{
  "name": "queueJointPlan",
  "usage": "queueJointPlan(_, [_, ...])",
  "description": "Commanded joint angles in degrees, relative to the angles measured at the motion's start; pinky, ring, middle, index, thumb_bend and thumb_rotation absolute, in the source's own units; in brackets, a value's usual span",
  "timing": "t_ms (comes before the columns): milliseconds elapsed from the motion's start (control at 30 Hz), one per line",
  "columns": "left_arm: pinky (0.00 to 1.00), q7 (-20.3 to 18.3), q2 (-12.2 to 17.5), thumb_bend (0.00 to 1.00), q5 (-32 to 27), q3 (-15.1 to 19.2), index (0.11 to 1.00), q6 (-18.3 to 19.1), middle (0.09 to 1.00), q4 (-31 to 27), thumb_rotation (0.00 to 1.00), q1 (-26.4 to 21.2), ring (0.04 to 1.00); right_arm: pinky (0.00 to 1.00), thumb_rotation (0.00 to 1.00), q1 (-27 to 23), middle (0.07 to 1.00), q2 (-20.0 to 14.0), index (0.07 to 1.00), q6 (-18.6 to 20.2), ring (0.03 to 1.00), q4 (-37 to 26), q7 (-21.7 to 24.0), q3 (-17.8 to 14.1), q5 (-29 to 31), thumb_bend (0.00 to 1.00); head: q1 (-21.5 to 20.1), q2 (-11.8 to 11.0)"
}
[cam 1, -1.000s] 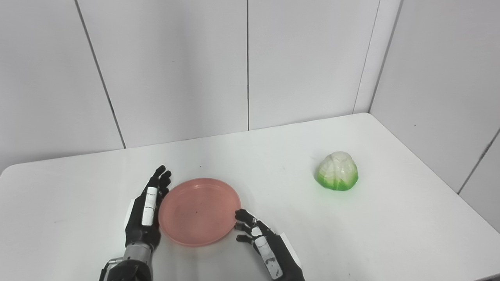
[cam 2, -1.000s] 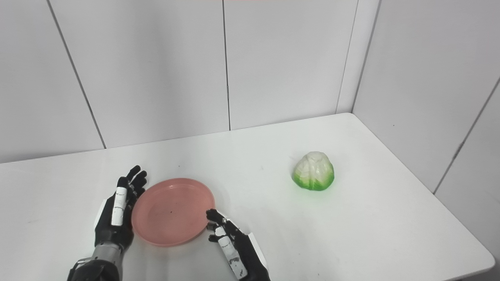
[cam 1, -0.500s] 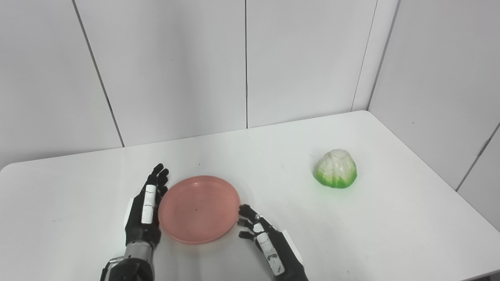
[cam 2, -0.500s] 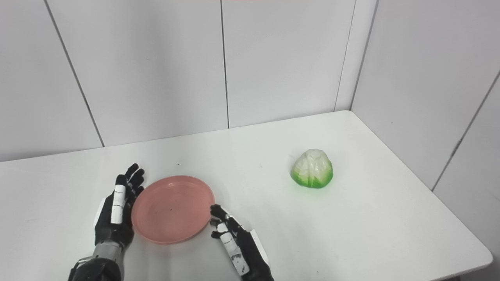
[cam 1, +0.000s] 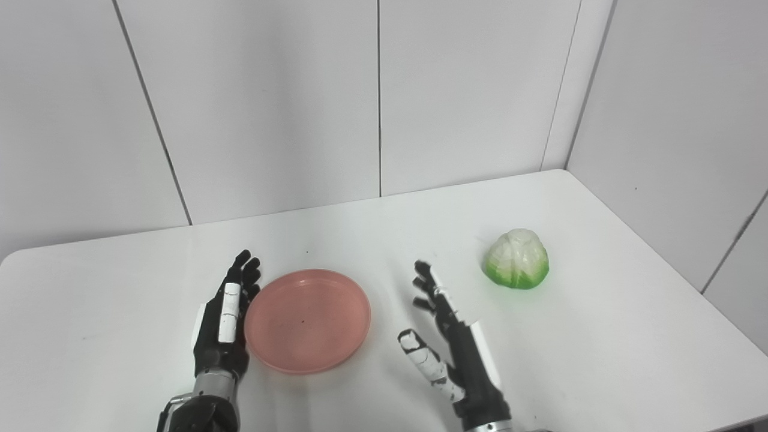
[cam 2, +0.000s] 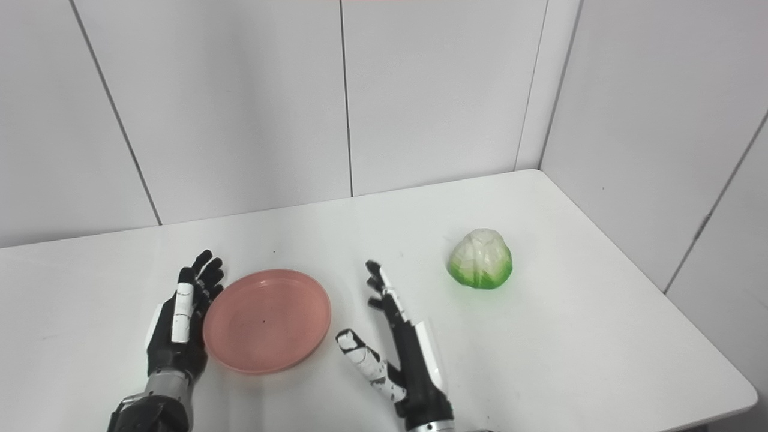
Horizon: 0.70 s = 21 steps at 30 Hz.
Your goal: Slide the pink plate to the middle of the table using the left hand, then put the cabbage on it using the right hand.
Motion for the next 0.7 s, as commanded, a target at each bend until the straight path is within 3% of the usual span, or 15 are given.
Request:
queueJointPlan(0, [0.98,0.3,-0.8,0.94,-0.2,-0.1,0.886,1.8,0.913,2.8,0.84,1.1,0.957,0.90,0.91,0.7,0.963,-0.2,0.943,3.0,0.945,-4.9,2.3,-0.6,2.1,0.88,0.3,-0.1])
queueJointPlan(133, [1.00,-0.1,-0.8,0.94,-0.5,0.0,0.879,1.6,0.912,3.4,0.84,0.9,0.959,0.92,0.85,-1.2,0.963,-1.2,0.940,8.8,0.965,-10.6,5.4,-2.7,5.7,0.85,0.4,-0.1])
queueJointPlan(233, [0.99,-0.2,-0.5,0.95,-0.2,-0.1,0.874,1.6,0.909,3.5,0.84,0.8,0.954,0.91,0.82,-2.9,0.940,-0.8,0.931,15.5,0.937,-14.5,7.2,-4.3,6.6,0.85,0.3,-0.1])
queueJointPlan(333, [1.00,-0.5,0.0,0.95,-0.1,-0.1,0.881,1.6,0.913,3.7,0.84,0.8,0.957,0.81,0.87,-6.5,0.925,-2.4,0.930,22.3,0.904,-17.7,9.0,-5.4,0.5,0.84,-0.3,-0.2])
queueJointPlan(533, [1.00,-1.0,0.4,0.93,-0.5,0.0,0.874,2.6,0.913,2.8,0.83,1.2,0.961,0.81,0.98,-12.6,0.920,-7.9,0.901,27.7,0.918,-18.5,12.9,-6.6,-7.2,0.86,-0.5,-0.1])
queueJointPlan(600, [1.00,-1.2,0.4,0.95,-0.4,-0.1,0.872,2.7,0.913,3.0,0.83,1.2,0.958,0.84,0.96,-15.3,0.926,-11.1,0.893,29.1,0.913,-18.0,14.9,-7.5,-8.8,0.87,-0.5,-0.1])
queueJointPlan(667, [1.00,-1.5,0.3,0.95,-0.4,-0.1,0.873,2.5,0.915,3.3,0.82,1.1,0.959,0.83,0.91,-17.9,0.923,-12.6,0.880,32.1,0.912,-17.5,17.0,-10.2,-6.1,0.89,-0.5,-0.1])
